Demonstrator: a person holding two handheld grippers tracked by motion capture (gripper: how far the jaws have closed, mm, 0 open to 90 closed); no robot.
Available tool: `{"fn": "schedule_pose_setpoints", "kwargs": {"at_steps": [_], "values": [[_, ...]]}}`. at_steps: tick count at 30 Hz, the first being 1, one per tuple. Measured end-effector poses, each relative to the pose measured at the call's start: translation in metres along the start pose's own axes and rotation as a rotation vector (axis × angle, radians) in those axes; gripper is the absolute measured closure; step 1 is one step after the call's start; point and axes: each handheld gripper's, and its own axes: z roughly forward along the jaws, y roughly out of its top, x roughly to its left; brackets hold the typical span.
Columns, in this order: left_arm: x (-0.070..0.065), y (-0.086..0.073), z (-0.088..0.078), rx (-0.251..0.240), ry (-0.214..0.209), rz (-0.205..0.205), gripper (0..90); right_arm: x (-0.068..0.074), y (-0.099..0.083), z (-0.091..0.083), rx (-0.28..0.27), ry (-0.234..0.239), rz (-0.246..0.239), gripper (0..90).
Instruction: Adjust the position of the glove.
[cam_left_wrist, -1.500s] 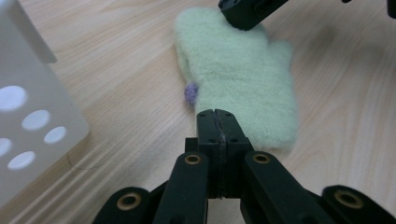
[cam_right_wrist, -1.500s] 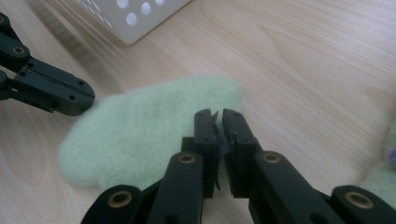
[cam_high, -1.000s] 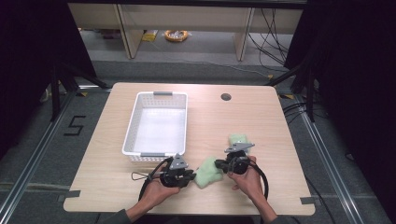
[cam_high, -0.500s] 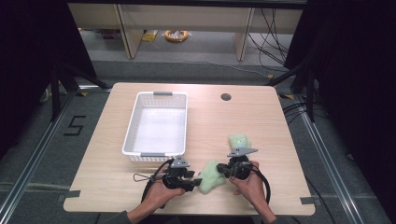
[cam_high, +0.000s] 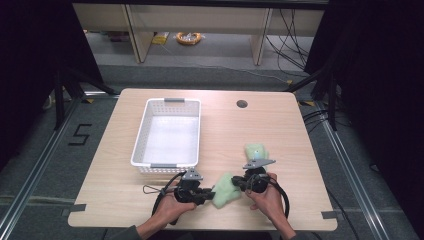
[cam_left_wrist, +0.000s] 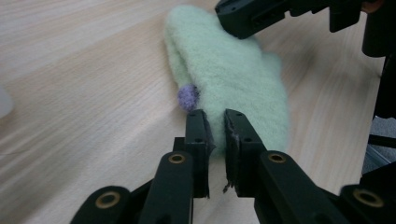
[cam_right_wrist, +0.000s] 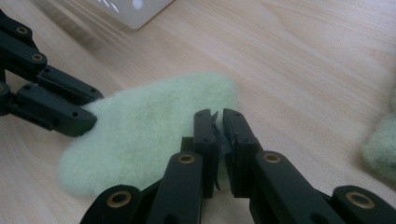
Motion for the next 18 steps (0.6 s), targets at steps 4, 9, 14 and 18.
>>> {"fn": "schedule_pose_setpoints", "kwargs": {"at_steps": [4, 9, 14, 18], "values": [[0.003, 0.003, -0.005, -0.008, -0.003, 0.012, 81.9, 0.001, 0.001, -0.010, 0.001, 0.016, 0.002, 85.9], [0.005, 0.011, -0.018, -0.019, -0.018, 0.040, 81.9, 0.016, -0.003, -0.031, -0.064, 0.034, 0.002, 86.1], [0.003, 0.011, -0.024, -0.006, -0.024, 0.062, 82.0, 0.028, -0.012, -0.039, -0.092, 0.067, 0.004, 86.1], [0.003, 0.008, -0.024, 0.021, -0.042, 0.070, 82.0, 0.043, -0.029, -0.045, -0.096, 0.077, 0.021, 86.1]]}}
